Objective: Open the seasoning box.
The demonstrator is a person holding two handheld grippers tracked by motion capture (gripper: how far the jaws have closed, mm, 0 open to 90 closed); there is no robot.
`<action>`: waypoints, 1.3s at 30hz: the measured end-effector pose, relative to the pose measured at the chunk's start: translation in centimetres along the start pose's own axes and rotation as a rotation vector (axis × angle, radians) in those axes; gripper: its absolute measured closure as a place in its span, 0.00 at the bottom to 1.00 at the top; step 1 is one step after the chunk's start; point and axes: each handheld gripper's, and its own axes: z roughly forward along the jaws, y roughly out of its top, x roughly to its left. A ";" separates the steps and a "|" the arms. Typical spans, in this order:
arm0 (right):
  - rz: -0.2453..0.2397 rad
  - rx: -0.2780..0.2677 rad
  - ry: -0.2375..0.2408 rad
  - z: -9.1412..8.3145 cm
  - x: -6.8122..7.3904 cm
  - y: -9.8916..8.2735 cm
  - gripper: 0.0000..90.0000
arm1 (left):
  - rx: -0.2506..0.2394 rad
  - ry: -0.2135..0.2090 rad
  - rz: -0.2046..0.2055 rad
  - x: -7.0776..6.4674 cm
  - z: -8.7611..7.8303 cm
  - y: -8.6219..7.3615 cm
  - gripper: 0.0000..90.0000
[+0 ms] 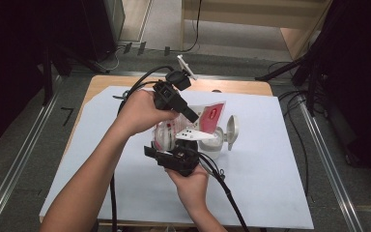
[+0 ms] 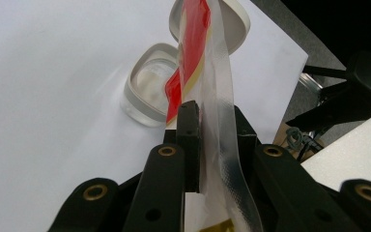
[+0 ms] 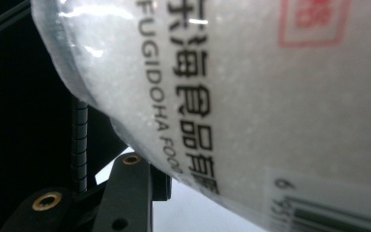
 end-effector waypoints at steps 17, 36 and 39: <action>0.011 -0.010 -0.007 0.0 0.1 0.1 0.70 | 0.018 -0.011 0.011 0.3 0.1 0.4 0.93; 0.016 -0.022 0.010 -0.1 0.3 0.3 0.70 | 0.022 -0.019 -0.049 0.6 0.7 0.6 0.91; 0.011 -0.024 0.007 -0.2 0.3 0.3 0.70 | 0.023 -0.012 -0.057 0.6 0.7 0.7 0.93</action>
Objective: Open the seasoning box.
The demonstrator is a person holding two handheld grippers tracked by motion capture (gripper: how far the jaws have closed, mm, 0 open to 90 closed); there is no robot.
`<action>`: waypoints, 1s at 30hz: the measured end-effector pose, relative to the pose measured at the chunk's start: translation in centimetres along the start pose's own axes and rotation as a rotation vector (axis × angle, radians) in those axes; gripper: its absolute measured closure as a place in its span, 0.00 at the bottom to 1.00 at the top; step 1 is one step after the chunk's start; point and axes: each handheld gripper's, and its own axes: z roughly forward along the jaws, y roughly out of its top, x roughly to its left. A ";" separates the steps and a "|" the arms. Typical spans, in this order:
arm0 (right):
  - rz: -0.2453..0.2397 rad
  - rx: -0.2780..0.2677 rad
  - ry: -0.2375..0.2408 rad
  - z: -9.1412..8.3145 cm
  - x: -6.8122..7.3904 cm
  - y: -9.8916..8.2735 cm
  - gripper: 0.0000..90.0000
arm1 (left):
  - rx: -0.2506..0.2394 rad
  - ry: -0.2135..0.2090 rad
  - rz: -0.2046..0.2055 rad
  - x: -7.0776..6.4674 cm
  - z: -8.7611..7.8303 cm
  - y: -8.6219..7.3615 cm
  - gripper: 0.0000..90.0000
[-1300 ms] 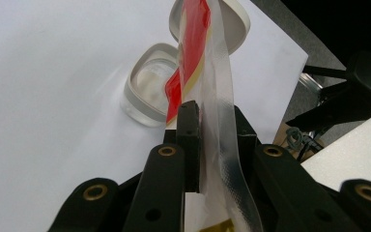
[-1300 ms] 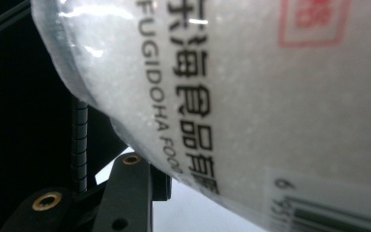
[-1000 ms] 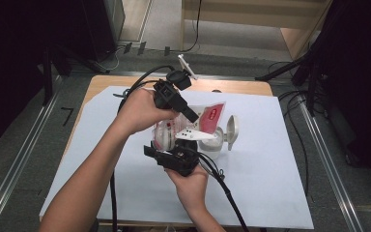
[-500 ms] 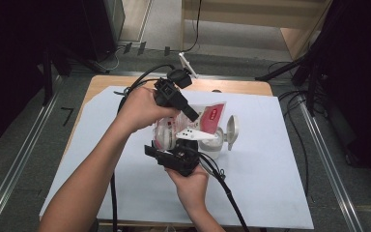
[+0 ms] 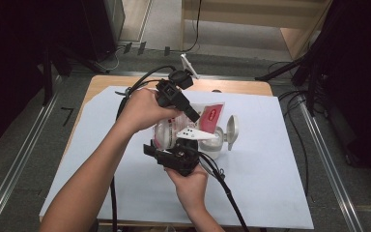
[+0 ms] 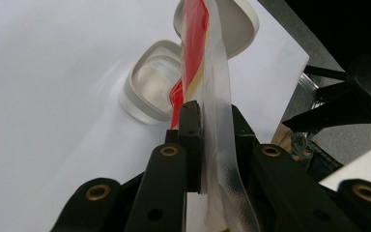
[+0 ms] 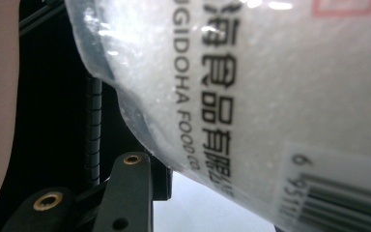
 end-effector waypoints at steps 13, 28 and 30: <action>-0.035 -0.003 -0.020 0.0 0.1 0.0 0.68 | -0.003 0.000 -0.013 0.1 0.1 0.2 0.95; -0.032 -0.009 -0.017 -0.2 0.0 0.3 0.70 | -0.016 -0.003 -0.023 0.0 0.2 0.6 0.93; -0.034 -0.009 -0.016 -0.2 0.0 0.3 0.70 | -0.016 -0.003 -0.023 -0.1 0.2 0.6 0.93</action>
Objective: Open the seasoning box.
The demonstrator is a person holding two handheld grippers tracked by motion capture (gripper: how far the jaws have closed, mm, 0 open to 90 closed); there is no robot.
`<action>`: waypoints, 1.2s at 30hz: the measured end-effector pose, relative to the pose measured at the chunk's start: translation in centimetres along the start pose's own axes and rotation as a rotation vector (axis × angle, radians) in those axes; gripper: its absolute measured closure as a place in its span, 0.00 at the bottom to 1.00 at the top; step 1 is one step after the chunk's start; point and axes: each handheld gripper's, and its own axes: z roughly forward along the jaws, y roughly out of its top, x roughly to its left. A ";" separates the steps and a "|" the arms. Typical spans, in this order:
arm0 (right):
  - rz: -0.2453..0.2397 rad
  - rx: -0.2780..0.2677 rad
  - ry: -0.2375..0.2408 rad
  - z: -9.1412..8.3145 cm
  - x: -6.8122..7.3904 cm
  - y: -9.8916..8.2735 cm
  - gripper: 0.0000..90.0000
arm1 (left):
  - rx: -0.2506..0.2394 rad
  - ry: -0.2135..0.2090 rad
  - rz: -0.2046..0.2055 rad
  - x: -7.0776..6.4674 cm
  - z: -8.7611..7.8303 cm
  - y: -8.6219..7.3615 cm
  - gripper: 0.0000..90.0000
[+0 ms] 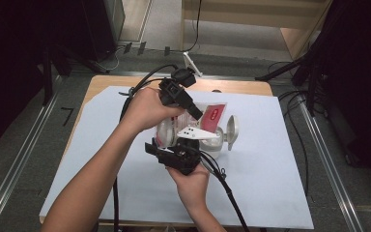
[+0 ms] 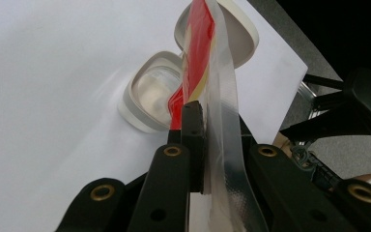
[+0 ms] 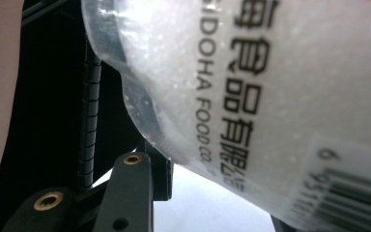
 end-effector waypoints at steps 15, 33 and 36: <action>-0.010 0.002 -0.012 -0.2 -0.2 0.1 0.70 | -0.020 0.002 0.011 -0.2 0.1 0.2 0.94; -0.033 0.005 -0.023 -0.4 0.1 0.2 0.71 | -0.026 0.006 0.013 -0.2 0.2 0.2 0.94; -0.036 0.004 -0.027 -0.4 0.1 0.2 0.71 | -0.030 0.008 0.012 -0.3 0.1 0.2 0.93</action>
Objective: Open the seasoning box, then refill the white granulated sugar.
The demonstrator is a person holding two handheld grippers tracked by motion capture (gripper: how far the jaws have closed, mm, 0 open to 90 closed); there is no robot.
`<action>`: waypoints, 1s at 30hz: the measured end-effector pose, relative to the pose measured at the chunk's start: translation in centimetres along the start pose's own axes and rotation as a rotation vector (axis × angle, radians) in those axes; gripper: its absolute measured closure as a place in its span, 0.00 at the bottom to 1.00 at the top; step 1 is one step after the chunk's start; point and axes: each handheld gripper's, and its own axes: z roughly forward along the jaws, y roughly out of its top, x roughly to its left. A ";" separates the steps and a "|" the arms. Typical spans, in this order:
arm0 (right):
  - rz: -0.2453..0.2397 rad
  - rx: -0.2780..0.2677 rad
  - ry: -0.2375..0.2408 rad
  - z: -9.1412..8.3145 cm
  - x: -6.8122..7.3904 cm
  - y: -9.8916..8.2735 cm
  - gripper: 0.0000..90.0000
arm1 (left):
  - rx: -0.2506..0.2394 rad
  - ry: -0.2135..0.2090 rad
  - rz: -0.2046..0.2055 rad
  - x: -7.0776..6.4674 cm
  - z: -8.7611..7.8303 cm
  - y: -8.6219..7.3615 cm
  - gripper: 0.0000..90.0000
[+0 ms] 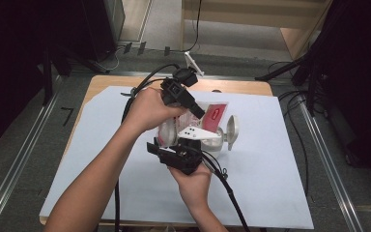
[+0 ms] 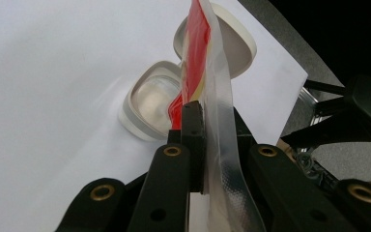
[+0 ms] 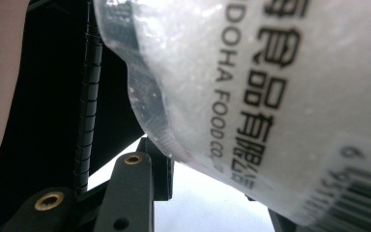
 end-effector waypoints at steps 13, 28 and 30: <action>-0.006 0.000 0.003 -0.1 0.0 0.1 0.71 | -0.029 -0.015 -0.004 -0.1 0.0 -0.2 0.93; -0.015 0.008 -0.009 -0.1 -0.2 0.2 0.70 | -0.048 -0.015 -0.003 0.2 0.3 0.0 0.94; -0.027 0.008 -0.029 -0.1 -0.2 0.2 0.69 | -0.052 -0.014 -0.004 0.2 0.4 0.1 0.94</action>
